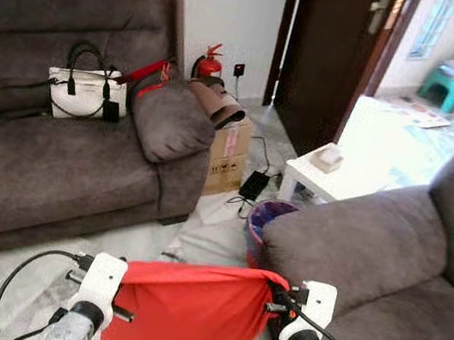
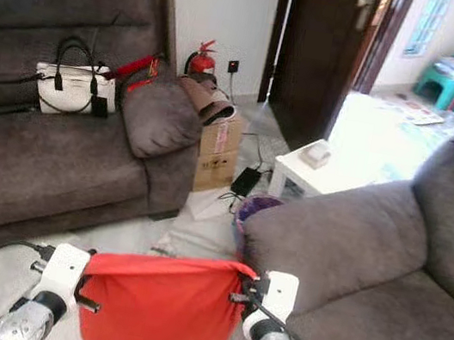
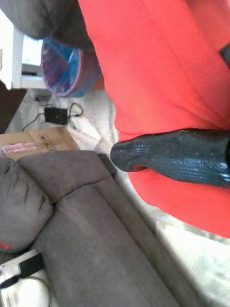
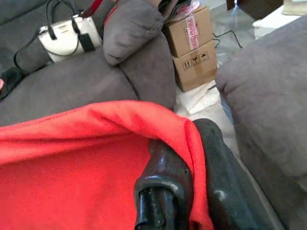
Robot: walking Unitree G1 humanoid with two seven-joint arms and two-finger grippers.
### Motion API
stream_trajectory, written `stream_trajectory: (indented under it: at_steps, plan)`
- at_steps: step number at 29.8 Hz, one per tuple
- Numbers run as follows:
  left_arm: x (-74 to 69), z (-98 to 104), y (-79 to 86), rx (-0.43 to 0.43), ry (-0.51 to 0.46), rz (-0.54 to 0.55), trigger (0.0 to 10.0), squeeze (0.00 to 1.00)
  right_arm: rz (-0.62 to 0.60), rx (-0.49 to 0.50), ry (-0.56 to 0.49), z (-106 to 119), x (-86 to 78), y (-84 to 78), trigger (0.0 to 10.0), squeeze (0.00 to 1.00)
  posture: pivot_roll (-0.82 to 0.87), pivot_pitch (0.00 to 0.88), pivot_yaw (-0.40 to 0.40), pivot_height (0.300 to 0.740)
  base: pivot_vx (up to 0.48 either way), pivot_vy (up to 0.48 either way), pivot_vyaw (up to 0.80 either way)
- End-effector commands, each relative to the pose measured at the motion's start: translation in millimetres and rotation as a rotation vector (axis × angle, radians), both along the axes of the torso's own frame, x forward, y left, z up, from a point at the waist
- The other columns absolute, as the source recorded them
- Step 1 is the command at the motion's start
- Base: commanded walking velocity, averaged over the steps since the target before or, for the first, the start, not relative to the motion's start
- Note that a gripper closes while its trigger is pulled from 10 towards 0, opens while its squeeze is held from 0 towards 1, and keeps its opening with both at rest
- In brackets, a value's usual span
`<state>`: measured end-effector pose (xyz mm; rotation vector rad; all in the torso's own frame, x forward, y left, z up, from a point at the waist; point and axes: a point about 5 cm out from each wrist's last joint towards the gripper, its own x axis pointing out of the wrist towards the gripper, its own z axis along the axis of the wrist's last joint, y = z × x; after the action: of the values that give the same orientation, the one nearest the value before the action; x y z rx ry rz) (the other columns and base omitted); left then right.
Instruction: Move the pillow to the sofa from floor
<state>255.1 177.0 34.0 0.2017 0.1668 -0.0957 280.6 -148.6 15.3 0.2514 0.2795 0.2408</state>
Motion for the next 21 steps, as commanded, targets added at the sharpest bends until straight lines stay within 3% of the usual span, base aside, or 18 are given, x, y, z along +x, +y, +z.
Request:
stream_trajectory:
  at_steps: [1,8,15,21]
  plan:
    - [4.5,14.9,17.3,0.022,-0.081,0.075,10.0,0.0,-0.075,0.0,-0.055,11.8,7.9,-16.6,10.0,0.0,0.17,0.0,0.005,0.74,-0.277,0.0,0.0]
    - [3.7,13.6,15.9,0.019,-0.077,0.074,10.0,0.0,-0.074,0.003,-0.059,13.0,8.3,-17.3,10.0,0.0,0.17,0.0,0.002,0.74,-0.274,0.0,0.0]
    - [2.7,11.2,15.6,0.004,-0.062,0.076,10.0,0.0,-0.068,-0.018,-0.039,11.1,8.6,-18.9,10.0,0.0,0.17,0.0,-0.002,0.74,0.0,0.0,0.0]
    - [2.2,11.0,15.0,0.0,-0.063,0.069,10.0,0.0,-0.061,-0.01,-0.032,10.6,8.8,-17.5,10.0,0.0,0.17,0.0,-0.005,0.74,0.0,0.0,-0.8]
